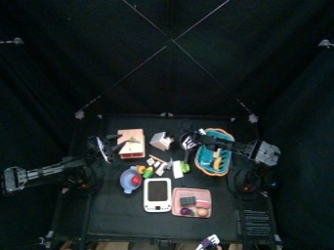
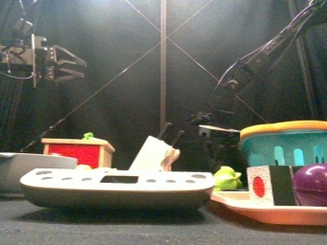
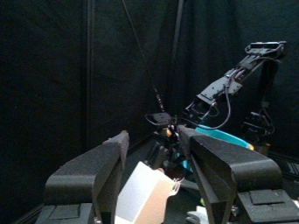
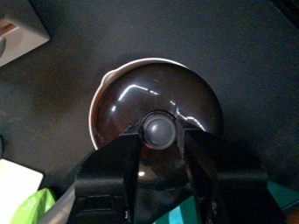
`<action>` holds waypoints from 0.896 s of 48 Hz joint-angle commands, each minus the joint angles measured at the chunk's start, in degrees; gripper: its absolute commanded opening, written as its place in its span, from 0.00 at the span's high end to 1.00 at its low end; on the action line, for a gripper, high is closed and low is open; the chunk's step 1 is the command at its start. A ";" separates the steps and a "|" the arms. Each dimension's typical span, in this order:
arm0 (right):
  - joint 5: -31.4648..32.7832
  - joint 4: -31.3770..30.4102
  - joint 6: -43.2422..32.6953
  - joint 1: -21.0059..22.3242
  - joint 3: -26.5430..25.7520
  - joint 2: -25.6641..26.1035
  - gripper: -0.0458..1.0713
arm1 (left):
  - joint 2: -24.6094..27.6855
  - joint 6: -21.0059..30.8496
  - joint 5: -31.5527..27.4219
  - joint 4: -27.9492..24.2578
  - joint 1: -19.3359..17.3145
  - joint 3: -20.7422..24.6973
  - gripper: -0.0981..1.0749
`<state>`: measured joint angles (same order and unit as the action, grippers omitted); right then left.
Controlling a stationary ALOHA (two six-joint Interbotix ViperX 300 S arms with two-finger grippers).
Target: Place pot lid on pan
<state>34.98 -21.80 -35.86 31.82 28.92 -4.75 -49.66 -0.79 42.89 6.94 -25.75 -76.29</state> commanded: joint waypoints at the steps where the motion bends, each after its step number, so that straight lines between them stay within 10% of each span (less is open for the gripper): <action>1: -0.35 0.09 0.09 0.35 -1.32 0.97 0.37 | 0.09 -0.18 0.18 -0.09 -0.18 0.70 0.18; 43: -1.93 1.85 -0.35 0.70 -2.20 2.72 0.16 | 0.09 -0.18 0.18 -0.18 -0.09 0.70 0.18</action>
<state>33.13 -20.04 -36.12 32.26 28.39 -4.66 -49.66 -0.88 42.89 6.86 -25.75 -76.29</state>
